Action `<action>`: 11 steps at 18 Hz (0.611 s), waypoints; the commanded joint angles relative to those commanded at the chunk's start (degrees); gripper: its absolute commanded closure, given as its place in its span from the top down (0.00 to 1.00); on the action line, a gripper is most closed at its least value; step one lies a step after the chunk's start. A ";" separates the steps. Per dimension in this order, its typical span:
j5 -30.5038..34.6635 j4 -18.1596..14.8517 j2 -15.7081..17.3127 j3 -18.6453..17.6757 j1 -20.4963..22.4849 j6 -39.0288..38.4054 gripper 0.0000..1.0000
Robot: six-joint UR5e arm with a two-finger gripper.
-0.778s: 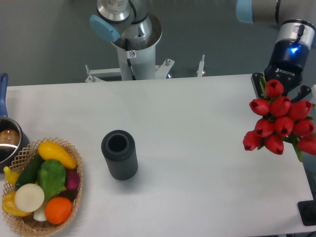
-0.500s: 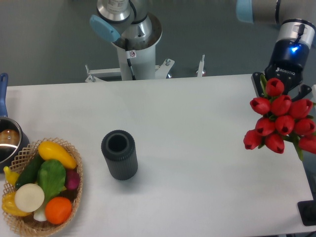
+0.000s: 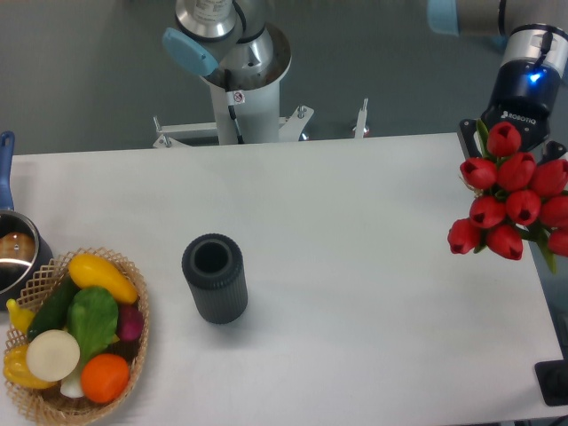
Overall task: Insert the flowers into the vase
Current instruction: 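Hold the red tulip bouquet in the gripper, lifting it slightly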
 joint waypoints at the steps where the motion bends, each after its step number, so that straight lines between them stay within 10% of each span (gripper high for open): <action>1: 0.00 0.00 0.00 0.00 -0.09 0.00 0.21; 11: 0.00 0.00 -0.35 -0.09 -1.93 -1.23 0.22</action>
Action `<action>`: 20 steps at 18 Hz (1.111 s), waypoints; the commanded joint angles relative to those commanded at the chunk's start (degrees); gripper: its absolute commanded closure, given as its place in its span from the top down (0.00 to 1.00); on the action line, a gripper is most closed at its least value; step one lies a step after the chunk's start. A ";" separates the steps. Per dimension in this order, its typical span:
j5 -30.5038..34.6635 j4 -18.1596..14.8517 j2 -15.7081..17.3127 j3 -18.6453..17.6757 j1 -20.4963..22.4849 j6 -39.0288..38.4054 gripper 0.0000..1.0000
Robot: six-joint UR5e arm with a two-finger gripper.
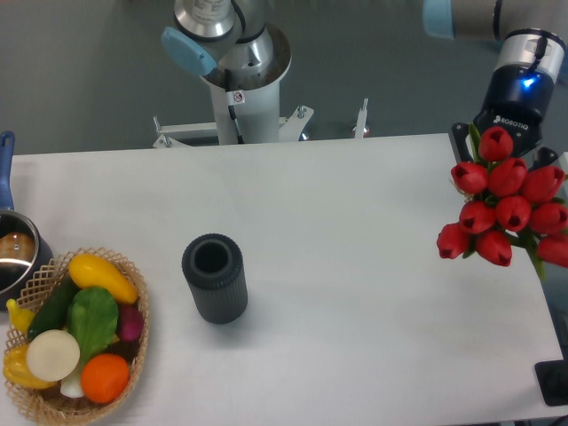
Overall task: Insert the flowers into the vase
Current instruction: 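Hold the red tulip bouquet in the gripper, lifting it slightly, then carry the tulip bouquet over to the black cylindrical vase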
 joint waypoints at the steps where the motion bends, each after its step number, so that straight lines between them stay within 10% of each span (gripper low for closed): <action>1: -0.09 0.00 0.17 -0.44 -0.61 0.00 0.21; 20: -18.63 0.00 -2.99 -4.48 -14.59 1.49 0.21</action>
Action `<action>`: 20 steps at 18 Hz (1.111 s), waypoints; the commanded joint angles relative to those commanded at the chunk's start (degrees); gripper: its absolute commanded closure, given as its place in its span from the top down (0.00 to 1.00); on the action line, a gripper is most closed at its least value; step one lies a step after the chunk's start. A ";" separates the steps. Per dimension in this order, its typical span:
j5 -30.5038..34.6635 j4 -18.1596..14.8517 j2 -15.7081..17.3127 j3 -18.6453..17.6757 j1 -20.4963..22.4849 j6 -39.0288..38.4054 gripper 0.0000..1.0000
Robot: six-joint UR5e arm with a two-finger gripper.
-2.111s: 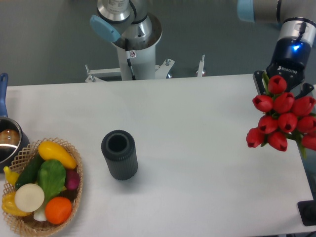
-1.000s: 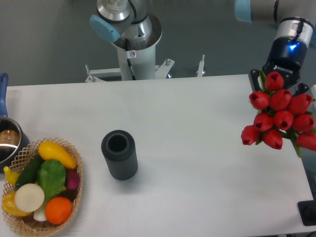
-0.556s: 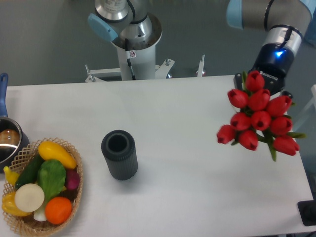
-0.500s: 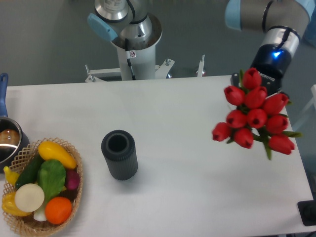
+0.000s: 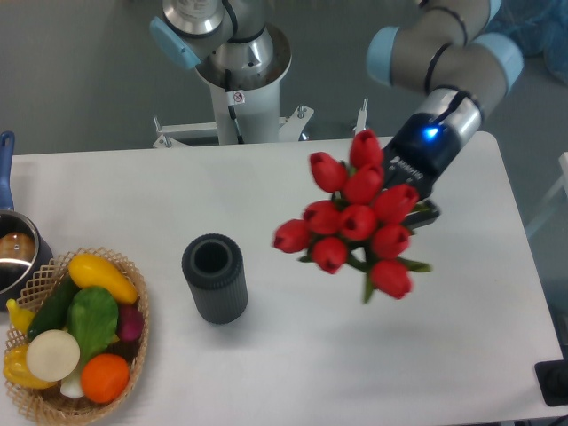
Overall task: Insert the flowers into the vase
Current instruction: 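Carry the tulip bouquet over to the black cylindrical vase, then lower the tulip stems into the vase opening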
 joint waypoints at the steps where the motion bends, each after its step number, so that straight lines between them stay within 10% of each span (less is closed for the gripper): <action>1: 0.00 0.00 -0.18 0.00 -0.36 0.00 0.21; 9: -8.26 0.09 -0.44 -1.31 -4.31 0.18 0.21; 20: -18.72 0.00 0.00 -12.30 -7.74 16.26 0.21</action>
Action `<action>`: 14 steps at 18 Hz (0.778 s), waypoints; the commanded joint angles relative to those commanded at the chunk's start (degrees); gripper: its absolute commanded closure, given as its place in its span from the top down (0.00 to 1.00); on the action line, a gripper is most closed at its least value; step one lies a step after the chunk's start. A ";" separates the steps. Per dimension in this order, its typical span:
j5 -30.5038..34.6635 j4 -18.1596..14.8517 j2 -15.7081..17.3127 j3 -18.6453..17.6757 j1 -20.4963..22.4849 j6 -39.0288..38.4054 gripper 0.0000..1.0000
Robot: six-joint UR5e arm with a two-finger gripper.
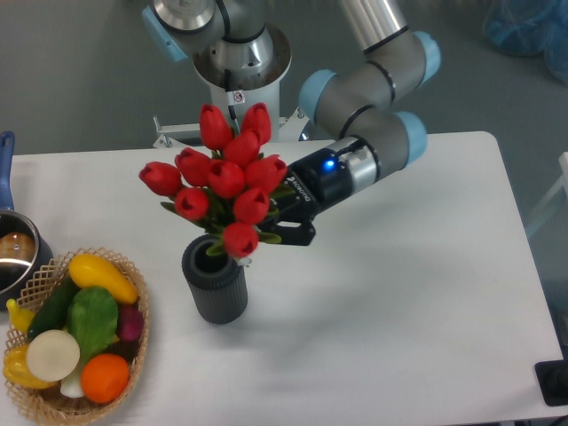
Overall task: Insert the flowers into the vase
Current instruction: 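Lower the tulip stems into the vase opening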
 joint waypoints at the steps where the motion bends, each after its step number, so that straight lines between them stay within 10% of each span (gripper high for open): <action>1: -0.53 0.00 0.09 -0.35 -0.44 0.00 0.21; 14: -3.08 0.00 0.88 -3.69 -1.14 4.39 0.21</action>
